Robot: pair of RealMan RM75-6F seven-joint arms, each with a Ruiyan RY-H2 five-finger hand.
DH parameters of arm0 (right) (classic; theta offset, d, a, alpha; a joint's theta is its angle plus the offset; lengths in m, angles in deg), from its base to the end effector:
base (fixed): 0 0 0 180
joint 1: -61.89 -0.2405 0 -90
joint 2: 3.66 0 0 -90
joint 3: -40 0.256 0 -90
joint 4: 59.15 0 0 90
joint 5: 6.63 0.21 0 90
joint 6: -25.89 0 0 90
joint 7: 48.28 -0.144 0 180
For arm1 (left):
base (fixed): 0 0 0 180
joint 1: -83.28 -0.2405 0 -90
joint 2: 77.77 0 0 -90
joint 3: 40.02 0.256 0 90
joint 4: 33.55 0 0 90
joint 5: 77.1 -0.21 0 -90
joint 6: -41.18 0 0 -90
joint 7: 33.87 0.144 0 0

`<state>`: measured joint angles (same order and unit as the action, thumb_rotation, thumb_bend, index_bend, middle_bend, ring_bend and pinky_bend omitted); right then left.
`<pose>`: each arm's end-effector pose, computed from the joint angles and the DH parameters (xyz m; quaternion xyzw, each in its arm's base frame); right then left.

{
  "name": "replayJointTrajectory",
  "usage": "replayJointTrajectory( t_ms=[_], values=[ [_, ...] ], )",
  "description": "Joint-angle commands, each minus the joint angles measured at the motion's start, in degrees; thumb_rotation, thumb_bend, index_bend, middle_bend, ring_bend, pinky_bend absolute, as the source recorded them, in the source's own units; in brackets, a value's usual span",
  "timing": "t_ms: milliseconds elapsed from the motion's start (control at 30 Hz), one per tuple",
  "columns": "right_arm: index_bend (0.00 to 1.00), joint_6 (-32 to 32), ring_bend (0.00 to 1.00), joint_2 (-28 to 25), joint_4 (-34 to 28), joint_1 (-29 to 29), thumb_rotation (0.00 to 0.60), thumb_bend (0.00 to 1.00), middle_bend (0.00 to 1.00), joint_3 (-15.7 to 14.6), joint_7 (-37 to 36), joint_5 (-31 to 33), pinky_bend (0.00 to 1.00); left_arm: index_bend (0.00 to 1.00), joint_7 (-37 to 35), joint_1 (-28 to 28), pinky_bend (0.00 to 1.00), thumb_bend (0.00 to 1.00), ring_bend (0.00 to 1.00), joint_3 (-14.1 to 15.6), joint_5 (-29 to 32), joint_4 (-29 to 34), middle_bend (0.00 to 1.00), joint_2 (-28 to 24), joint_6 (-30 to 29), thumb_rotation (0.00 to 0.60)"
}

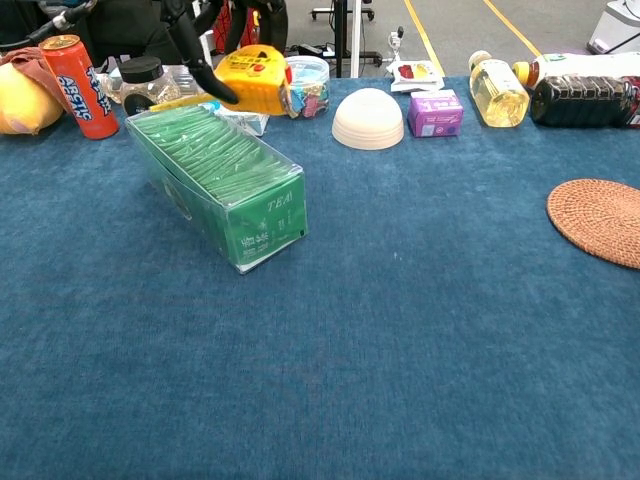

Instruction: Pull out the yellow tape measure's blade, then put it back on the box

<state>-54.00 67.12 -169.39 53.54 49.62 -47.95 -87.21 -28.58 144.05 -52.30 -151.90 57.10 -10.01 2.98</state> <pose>-0.2237 -0.2108 0.1142 0.5078 -0.5033 0.5126 0.4755 -0.0463 0.3956 0.0693 -0.8467 -0.2269 -0.3610 0.3181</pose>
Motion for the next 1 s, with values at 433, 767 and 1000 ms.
replayJointTrajectory(
  t_ms=[433,767,1000],
  values=[
    [0.07,3.36,0.18,8.52,-1.73,-6.19,0.401,0.26,0.15,3.48,-0.54,3.35,0.26,0.62,8.0,7.91,0.63,0.34,0.46,-2.37,11.58,-0.3,0.48,5.16,3.68,0.6],
    [0.0,4.01,0.11,15.65,1.42,-9.86,0.404,0.26,0.07,6.0,2.85,8.58,0.23,0.62,12.35,12.38,0.63,0.34,0.46,-2.49,21.5,-0.14,0.48,7.49,3.08,0.6],
    [0.0,2.13,0.09,20.56,4.51,-12.2,0.402,0.26,0.04,7.87,8.14,11.17,0.22,0.62,14.54,15.66,0.63,0.34,0.46,-1.96,28.15,-0.22,0.48,8.97,2.27,0.6]
  ],
)
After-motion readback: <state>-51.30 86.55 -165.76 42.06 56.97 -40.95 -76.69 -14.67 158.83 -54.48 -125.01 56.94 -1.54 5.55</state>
